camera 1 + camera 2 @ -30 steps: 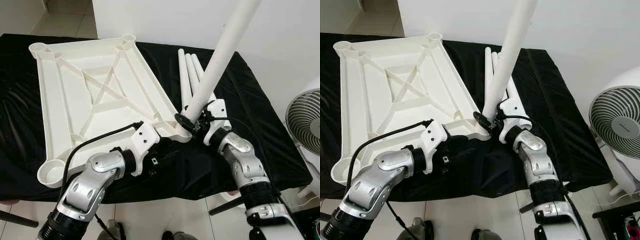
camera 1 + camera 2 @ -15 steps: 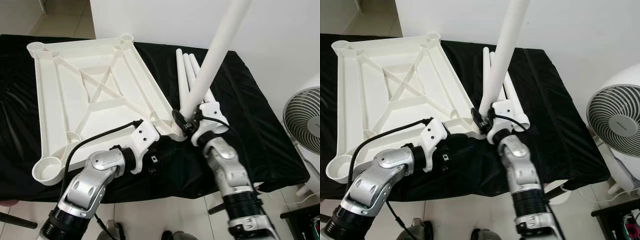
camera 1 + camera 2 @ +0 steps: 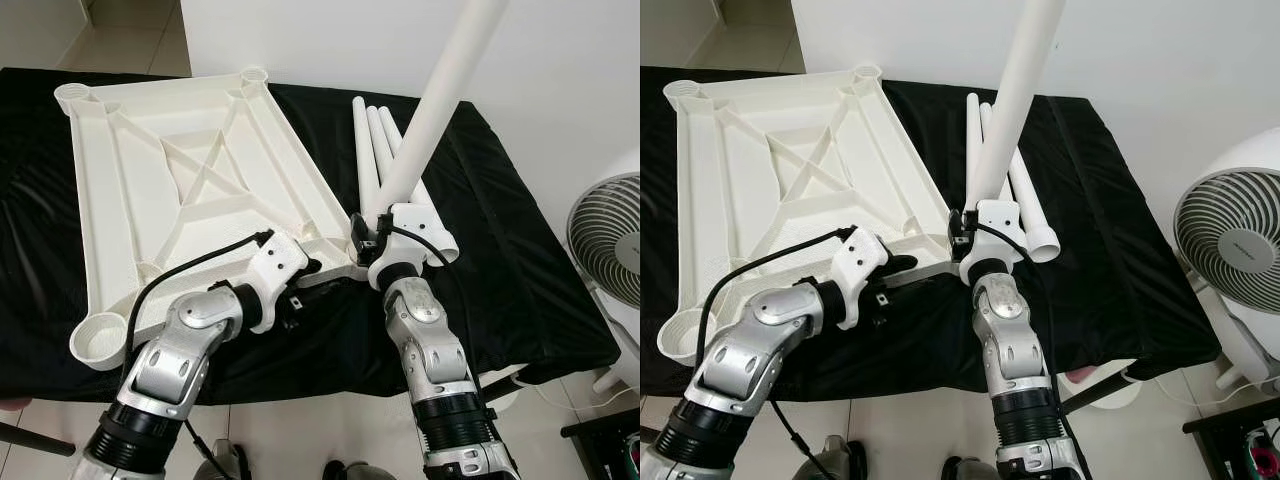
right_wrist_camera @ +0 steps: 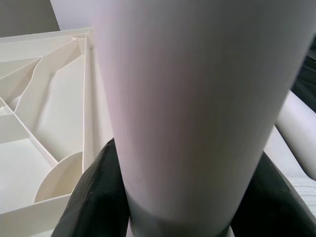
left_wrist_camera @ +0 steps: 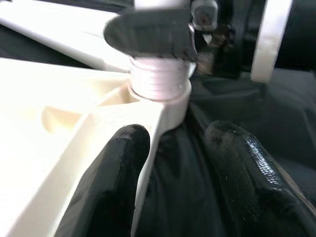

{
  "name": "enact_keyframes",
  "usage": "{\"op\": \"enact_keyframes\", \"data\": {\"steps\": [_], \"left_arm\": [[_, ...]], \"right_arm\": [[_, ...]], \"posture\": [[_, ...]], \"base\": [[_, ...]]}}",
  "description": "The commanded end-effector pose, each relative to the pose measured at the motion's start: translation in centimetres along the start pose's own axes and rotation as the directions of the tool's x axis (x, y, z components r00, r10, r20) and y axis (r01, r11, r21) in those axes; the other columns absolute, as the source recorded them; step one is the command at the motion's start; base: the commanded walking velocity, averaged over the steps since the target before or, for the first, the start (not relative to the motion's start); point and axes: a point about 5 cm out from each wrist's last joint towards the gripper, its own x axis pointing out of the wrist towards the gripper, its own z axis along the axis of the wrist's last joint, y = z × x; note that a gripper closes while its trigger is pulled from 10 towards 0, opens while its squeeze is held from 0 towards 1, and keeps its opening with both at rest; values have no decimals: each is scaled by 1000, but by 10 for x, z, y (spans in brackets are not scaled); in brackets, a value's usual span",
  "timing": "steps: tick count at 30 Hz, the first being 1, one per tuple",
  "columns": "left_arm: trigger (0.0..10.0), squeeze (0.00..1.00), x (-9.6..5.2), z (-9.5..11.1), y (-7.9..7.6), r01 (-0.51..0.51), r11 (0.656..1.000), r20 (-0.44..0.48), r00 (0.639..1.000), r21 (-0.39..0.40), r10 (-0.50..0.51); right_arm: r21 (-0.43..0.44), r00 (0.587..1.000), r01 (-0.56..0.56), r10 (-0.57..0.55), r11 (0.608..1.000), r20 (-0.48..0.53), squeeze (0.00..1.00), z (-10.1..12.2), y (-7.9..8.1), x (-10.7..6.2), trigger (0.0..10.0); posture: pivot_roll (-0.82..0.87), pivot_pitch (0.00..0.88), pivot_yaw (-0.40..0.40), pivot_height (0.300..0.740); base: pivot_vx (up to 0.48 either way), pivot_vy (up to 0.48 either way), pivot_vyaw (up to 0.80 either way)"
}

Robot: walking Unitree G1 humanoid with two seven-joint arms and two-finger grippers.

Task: Building children table

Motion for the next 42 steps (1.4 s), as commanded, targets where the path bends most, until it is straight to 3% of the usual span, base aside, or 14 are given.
{"op": "enact_keyframes", "data": {"steps": [1,2,10,11,15,28,29,31,32,34,35,37,38,42], "left_arm": [[10000,0,-1,-4,11,-194,981,-13,981,8,194],[10000,0,-1,-4,12,-200,980,-13,980,10,200],[10000,0,-3,-3,17,-209,978,-11,978,23,209],[10000,0,-3,-3,17,-208,978,-10,978,25,208],[10000,0,-4,-3,17,-202,979,-9,979,29,202],[10000,0,-5,-4,11,-182,983,-7,983,30,182],[10000,0,-6,-4,10,-182,983,-7,983,28,182],[10000,0,-6,-4,10,-182,983,-8,983,28,183],[10000,0,-6,-4,10,-181,983,-8,983,25,181],[10000,0,-5,-4,9,-179,983,-9,984,24,180],[10000,0,-5,-5,9,-178,984,-9,984,23,178],[10000,0,-5,-5,9,-176,984,-9,984,22,176],[10000,0,-5,-4,8,-174,985,-9,985,21,174],[10000,0,-5,-4,8,-172,985,-8,985,20,173]], "right_arm": [[39,999,41,-40,998,-28,0,-4,-11,-1,10000],[39,1000,21,-21,999,-19,1000,-2,-12,0,10000],[34,984,-176,176,984,17,1000,10,-15,1,10000],[18,972,-235,235,972,7,0,11,-19,1,10000],[-47,910,-414,413,909,-27,0,13,-32,-2,10000],[-107,777,-627,610,771,-159,0,0,-53,-1,10000],[-105,775,-629,611,770,-161,0,-1,-54,0,8941],[-106,778,-626,608,773,-160,0,-2,-55,2,8941],[-89,774,-630,615,771,-148,0,-4,-55,4,3647],[-84,772,-633,619,770,-143,0,-4,-54,5,3686],[-81,772,-633,619,770,-143,0,-5,-54,6,2471],[-86,774,-632,619,771,-138,0,-6,-53,7,1922],[-79,777,-627,616,775,-129,0,-6,-53,9,353],[-67,787,-615,604,786,-126,0,-9,-50,10,0]], "posture": [[54,120,-68,740],[52,116,-67,740],[51,107,-69,740],[51,104,-70,740],[53,99,-71,740],[66,93,-79,740],[66,93,-79,740],[68,94,-79,740],[69,94,-79,740],[67,96,-76,740],[67,96,-76,740],[66,99,-73,740],[66,103,-71,740],[68,109,-70,740]], "base": [[0,0,0],[0,0,0],[0,0,0],[0,0,0],[0,0,0],[0,0,0],[0,0,0],[0,0,0],[0,0,0],[0,0,0],[0,0,0],[0,0,0],[0,0,0],[0,0,0]]}}
